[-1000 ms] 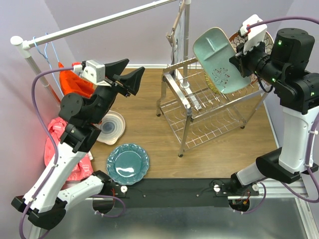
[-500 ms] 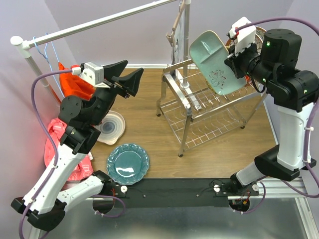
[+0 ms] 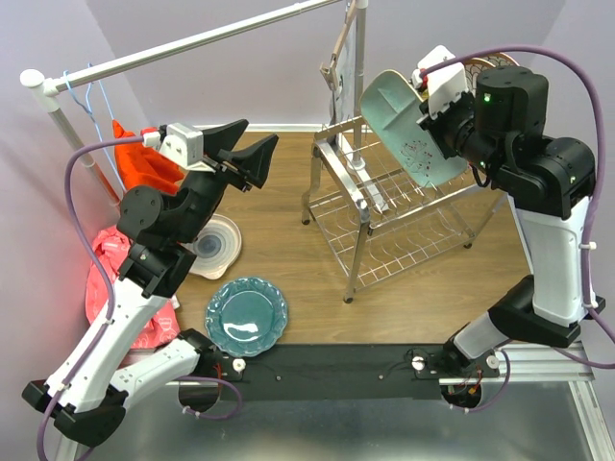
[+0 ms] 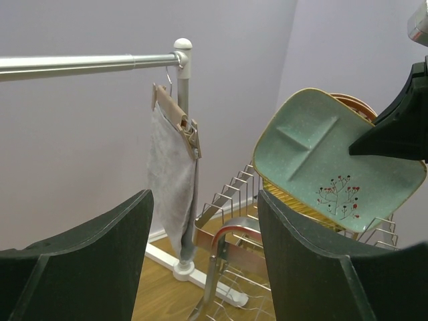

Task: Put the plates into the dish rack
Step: Insert the plate into the dish rack

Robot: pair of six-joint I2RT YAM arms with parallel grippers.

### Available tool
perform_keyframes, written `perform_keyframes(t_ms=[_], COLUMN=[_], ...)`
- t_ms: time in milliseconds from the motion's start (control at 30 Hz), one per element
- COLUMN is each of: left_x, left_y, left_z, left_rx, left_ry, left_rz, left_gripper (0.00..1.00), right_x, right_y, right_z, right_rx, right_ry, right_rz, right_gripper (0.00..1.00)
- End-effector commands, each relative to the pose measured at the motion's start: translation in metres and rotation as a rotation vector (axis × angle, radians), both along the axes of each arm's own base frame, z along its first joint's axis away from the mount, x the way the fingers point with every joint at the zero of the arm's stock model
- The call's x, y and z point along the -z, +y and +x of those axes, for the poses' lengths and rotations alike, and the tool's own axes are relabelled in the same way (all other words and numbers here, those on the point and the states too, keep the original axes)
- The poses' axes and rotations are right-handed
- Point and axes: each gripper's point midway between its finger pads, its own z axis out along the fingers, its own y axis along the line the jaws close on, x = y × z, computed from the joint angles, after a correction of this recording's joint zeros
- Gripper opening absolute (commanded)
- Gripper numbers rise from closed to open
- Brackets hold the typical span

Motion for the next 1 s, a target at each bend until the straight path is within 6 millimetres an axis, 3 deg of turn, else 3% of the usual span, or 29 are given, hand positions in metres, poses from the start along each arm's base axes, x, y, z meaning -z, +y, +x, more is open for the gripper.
perform_keyframes(t_ms=[0,467,967], left_x=[-0.007,-0.009,-0.004], left_y=[0.008,0.007,0.010], left_z=[-0.002,0.000,-0.001], left_rx=[-0.024,-0.022,-0.028], left_ry=[-0.026,-0.043,-0.043], left_rz=[-0.026,-0.009,-0.012], left_gripper=[0.72,0.72,0.73], right_x=[-0.033,-0.029,-0.021], right_y=[-0.008,-0.024,-0.025], right_z=[0.007,0.009,0.015], right_rx=[0.098,0.201,0.255], right_ry=[-0.132,-0.142,-0.106], right_rz=[0.039,0.034,0.036], right_gripper=[0.00,0.00,0.00])
